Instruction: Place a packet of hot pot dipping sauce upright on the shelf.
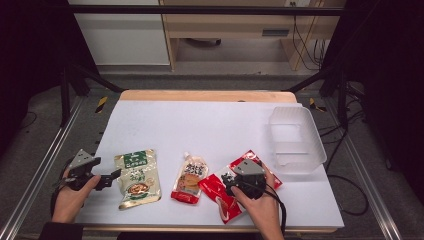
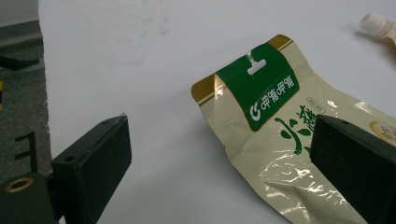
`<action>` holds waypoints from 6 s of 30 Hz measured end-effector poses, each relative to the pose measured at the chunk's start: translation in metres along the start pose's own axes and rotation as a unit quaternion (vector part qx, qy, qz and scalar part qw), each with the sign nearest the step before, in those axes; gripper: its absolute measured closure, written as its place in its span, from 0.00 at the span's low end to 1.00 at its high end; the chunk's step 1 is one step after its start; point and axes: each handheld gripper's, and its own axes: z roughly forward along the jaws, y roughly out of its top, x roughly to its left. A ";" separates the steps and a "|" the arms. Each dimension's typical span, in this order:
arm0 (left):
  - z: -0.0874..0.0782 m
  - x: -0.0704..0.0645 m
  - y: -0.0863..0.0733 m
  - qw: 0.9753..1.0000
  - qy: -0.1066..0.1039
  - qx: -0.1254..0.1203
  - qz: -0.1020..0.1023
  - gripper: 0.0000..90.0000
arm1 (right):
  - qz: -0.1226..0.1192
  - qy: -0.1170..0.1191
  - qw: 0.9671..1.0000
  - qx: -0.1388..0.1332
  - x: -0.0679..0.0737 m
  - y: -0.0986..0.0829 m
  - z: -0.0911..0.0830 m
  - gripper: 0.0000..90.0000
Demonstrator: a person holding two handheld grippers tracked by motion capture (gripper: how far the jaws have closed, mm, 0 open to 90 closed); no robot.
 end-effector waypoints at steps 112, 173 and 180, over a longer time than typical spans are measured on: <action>-0.066 -0.074 0.113 0.973 -0.126 -0.028 0.191 1.00 | -0.004 0.009 1.000 0.002 0.002 0.000 -0.003 0.12; 0.003 -0.163 0.211 0.933 -0.219 -0.012 0.285 1.00 | -0.195 0.123 0.970 0.074 -0.055 0.141 -0.044 0.19; 0.011 -0.174 0.210 0.926 -0.235 -0.013 0.294 1.00 | -0.203 0.139 0.966 0.077 -0.059 0.142 -0.028 0.28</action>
